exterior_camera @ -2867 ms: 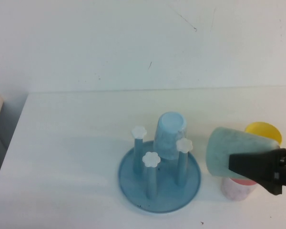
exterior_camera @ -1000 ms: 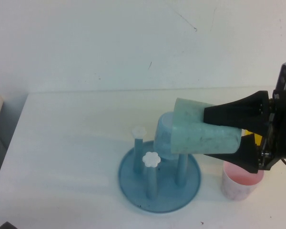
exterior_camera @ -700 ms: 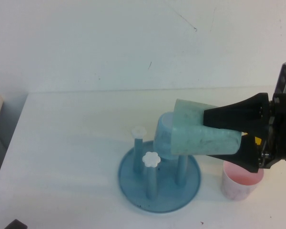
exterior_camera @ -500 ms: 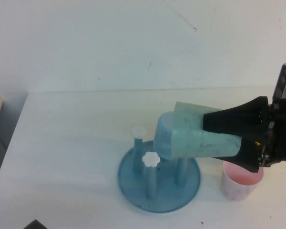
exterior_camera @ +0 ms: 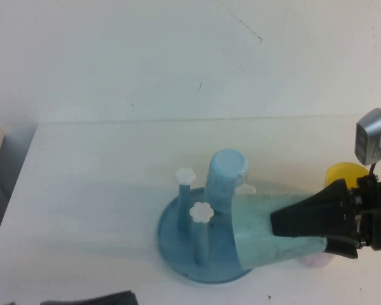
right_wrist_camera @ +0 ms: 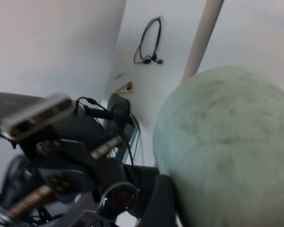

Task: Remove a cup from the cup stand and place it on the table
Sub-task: Hand over the cup

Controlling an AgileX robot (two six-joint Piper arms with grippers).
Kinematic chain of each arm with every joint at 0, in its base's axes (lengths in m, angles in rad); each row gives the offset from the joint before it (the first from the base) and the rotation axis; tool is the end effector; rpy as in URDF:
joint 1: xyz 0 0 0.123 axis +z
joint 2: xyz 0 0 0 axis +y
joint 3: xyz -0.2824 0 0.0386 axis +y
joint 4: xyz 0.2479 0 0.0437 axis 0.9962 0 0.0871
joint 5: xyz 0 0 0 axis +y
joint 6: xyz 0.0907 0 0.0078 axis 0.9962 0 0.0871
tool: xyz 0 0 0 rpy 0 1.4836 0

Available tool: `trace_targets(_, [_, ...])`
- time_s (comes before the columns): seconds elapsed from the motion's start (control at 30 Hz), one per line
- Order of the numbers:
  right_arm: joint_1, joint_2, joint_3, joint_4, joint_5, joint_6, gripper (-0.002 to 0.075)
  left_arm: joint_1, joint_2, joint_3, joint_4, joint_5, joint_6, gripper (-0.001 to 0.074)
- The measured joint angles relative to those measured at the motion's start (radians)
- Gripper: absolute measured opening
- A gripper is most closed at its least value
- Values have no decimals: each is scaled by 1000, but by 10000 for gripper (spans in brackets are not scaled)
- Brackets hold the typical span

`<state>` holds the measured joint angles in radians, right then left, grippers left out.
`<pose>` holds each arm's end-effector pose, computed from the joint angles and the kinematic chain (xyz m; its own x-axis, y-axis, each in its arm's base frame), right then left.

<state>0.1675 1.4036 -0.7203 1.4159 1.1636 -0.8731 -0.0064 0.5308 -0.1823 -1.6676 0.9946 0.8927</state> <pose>0.2163 0.1204 0.2544 -0.9444 -0.0246 -0.3279 -0.3152 0.3513 0.8816 0.0731 -0.0765 0.2500 -0.7025 -0.4110 -0.5810 0.4613 0.3587 -0.8115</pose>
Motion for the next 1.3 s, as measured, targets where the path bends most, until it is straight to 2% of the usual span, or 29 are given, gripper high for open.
trace_targets(0.1, [0, 0, 0, -12, 0, -7, 604, 0, 166, -119, 0, 95, 53, 88])
trace_targets(0.23, [0, 0, 0, 2, 4, -25, 604, -5, 371, -249, -2, 166, 110, 277])
trace_targets(0.3, [0, 0, 0, 22, 4, -35, 604, -31, 434, -288, -4, 166, 171, 358])
trace_targets(0.37, [0, 0, 0, 56, 4, -44, 604, -74, 487, -315, -4, 166, 232, 395])
trace_targets(0.63, [0, 0, 0, 192, 4, -98, 604, -250, 628, -378, -4, 106, 366, 420])
trace_targets(0.87, [0, 0, 0, 201, 4, -114, 604, -299, 711, -489, -4, 75, 420, 420])
trace_targets(1.0, [0, 0, 0, 201, 4, -118, 604, -323, 728, -538, -6, 57, 516, 420])
trace_targets(1.3, [0, 0, 0, 201, 8, -126, 604, -442, 730, -567, -6, -54, 704, 421])
